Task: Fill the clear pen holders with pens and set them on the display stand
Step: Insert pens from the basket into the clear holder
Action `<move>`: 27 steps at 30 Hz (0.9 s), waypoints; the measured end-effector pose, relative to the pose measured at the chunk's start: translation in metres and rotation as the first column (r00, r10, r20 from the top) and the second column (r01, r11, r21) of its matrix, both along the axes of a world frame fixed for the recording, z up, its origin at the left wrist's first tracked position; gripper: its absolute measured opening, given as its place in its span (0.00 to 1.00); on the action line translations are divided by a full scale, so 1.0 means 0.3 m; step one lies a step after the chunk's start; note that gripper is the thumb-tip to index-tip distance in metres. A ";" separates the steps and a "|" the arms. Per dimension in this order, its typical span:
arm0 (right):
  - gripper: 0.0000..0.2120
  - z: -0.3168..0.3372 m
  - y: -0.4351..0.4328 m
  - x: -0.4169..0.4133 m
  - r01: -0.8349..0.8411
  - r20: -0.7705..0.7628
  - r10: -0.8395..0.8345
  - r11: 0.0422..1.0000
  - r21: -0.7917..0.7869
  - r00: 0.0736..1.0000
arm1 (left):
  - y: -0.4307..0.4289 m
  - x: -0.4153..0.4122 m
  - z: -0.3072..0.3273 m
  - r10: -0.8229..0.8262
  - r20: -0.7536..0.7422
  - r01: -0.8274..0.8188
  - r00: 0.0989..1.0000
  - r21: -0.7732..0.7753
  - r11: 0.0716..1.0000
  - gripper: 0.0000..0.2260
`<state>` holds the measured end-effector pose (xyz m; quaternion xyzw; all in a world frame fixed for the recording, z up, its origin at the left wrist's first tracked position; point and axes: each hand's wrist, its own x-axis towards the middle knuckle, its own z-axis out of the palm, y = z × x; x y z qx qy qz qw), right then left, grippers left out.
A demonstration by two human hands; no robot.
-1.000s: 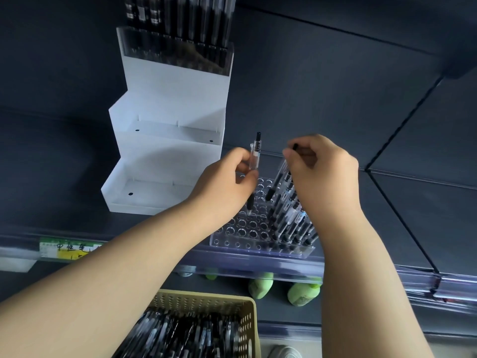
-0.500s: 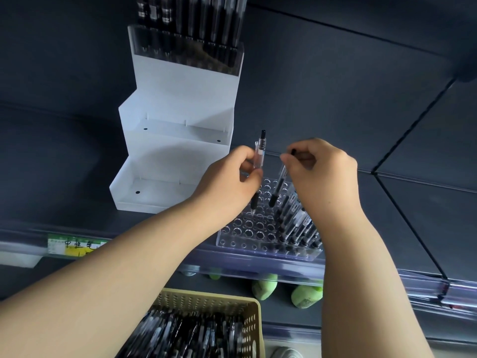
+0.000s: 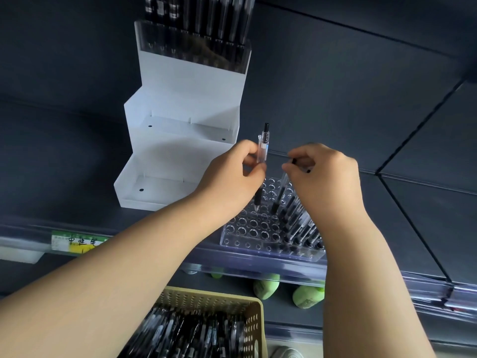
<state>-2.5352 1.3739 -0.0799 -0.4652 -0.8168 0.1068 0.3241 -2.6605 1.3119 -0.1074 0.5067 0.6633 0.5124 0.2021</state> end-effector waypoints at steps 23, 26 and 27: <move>0.09 -0.006 0.000 0.018 -0.005 0.274 -0.050 0.980 0.198 0.960 | 0.007 -0.002 -0.009 0.008 -0.007 -0.008 1.000 -0.020 1.000 0.05; 0.10 0.000 0.005 0.029 0.022 0.287 -0.081 0.979 0.203 0.955 | 0.008 -0.001 -0.009 0.008 -0.015 -0.008 1.000 -0.029 1.000 0.05; 0.10 0.002 0.005 0.032 0.032 0.298 -0.093 0.979 0.202 0.950 | 0.008 0.000 -0.008 0.006 -0.011 -0.006 1.000 -0.030 1.000 0.05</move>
